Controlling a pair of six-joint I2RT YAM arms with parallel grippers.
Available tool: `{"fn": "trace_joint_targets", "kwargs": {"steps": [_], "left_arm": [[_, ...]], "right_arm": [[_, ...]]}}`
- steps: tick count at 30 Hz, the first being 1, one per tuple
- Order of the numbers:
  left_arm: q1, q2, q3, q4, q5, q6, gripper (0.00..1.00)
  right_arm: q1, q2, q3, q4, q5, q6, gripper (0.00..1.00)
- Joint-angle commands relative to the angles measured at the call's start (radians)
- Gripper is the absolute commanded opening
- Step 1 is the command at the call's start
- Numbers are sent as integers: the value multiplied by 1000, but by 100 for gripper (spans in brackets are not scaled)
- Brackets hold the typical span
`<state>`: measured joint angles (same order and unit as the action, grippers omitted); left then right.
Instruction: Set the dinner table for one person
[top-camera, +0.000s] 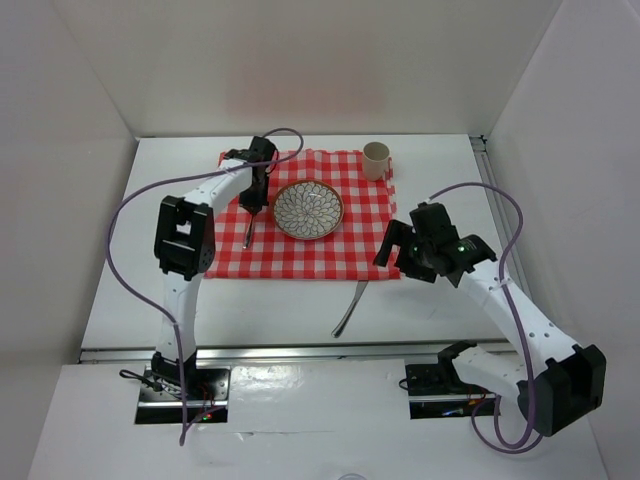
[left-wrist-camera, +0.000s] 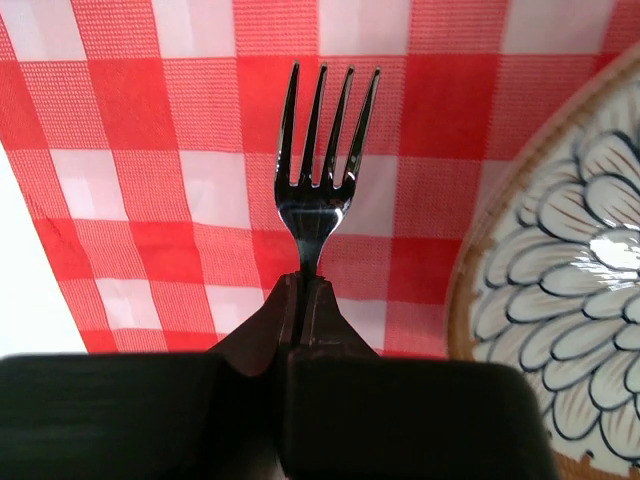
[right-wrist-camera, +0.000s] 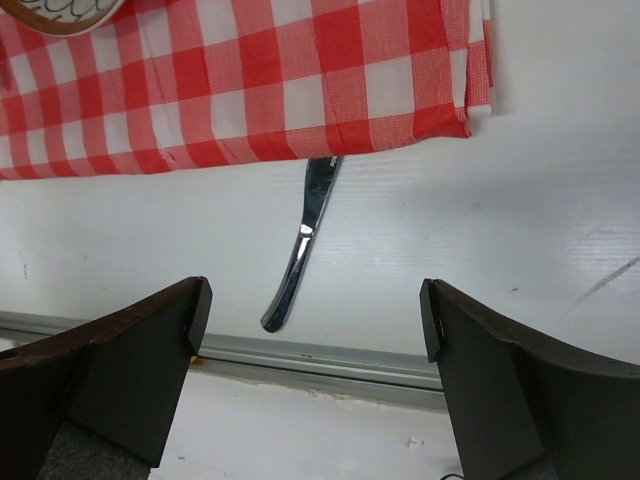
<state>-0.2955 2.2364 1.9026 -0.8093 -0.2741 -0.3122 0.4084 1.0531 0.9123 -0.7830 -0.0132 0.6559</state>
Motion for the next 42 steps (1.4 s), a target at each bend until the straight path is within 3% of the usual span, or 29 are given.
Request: {"fn": "trace_joint_targets", "kwargs": {"steps": [1,13,15,16,19,20,26,32,38,42], "left_arm": [[27,31,73,-31,59,9,0],[56,104,105,-64,62,-77,2],[56,104,105,-64,62,-87,16],[65,89,105,-64,62,-87,38],[65,51,105,-54,72,-96,61],[65,39,93,-54,72,-96,63],[65,-145,18,-67,40,-114,65],[65,-390,-109,-88,35,-126,67],[65,-550,-223,-56,67,-136,67],[65,-583,-235,-56,58,-136,67]], "right_arm": [[9,1,-16,-22,24,27,99],[30,64,-16,-1,56,57,99],[61,64,-27,14,68,82,93],[78,53,-41,31,97,105,91],[159,60,-50,12,188,232,88],[168,77,-50,11,188,244,88],[361,240,-70,30,210,382,78],[454,401,-60,90,200,461,67],[464,510,-41,123,200,499,64],[464,568,-23,133,210,531,52]]}}
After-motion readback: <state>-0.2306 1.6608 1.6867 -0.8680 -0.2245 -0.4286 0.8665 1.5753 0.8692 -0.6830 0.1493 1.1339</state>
